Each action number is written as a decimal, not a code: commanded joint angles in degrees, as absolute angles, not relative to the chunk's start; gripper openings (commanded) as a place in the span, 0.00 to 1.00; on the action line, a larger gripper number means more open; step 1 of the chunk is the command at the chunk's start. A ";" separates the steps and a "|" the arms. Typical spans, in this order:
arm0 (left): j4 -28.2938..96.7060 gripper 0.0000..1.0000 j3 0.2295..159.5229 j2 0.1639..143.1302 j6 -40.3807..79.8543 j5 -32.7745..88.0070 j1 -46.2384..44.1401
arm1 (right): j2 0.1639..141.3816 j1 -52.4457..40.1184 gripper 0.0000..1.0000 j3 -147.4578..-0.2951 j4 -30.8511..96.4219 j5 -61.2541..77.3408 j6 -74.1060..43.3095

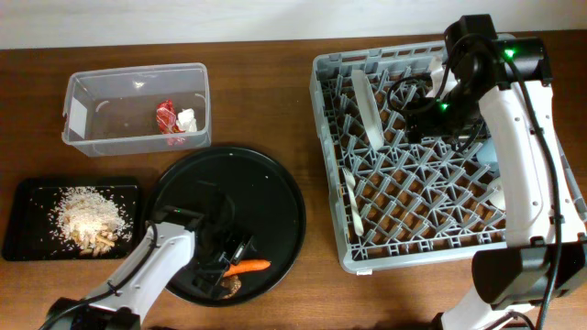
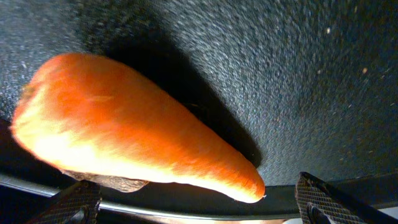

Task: Sort waste into correct bins and load items into the dishwasher rack
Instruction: 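Grasp the orange carrot on the round tray with the left gripper, then carry the carrot onto the black rectangular tray and release it, then grasp the brown lump on the round tray with the left gripper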

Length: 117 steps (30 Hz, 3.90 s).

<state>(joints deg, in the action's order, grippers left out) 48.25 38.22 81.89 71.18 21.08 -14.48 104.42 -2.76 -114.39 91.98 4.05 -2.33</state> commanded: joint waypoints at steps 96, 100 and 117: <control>60.55 0.01 78.96 94.63 21.69 -5.85 -0.43 | 104.55 -2.52 0.81 -114.43 92.18 3.81 -1.96; 59.18 0.01 80.07 94.94 21.76 -5.80 9.26 | 104.55 -2.55 0.81 -114.43 92.23 3.84 -1.96; 52.51 0.02 79.96 105.06 39.27 -5.19 33.41 | 104.55 -2.55 0.81 -114.43 92.23 3.81 -1.96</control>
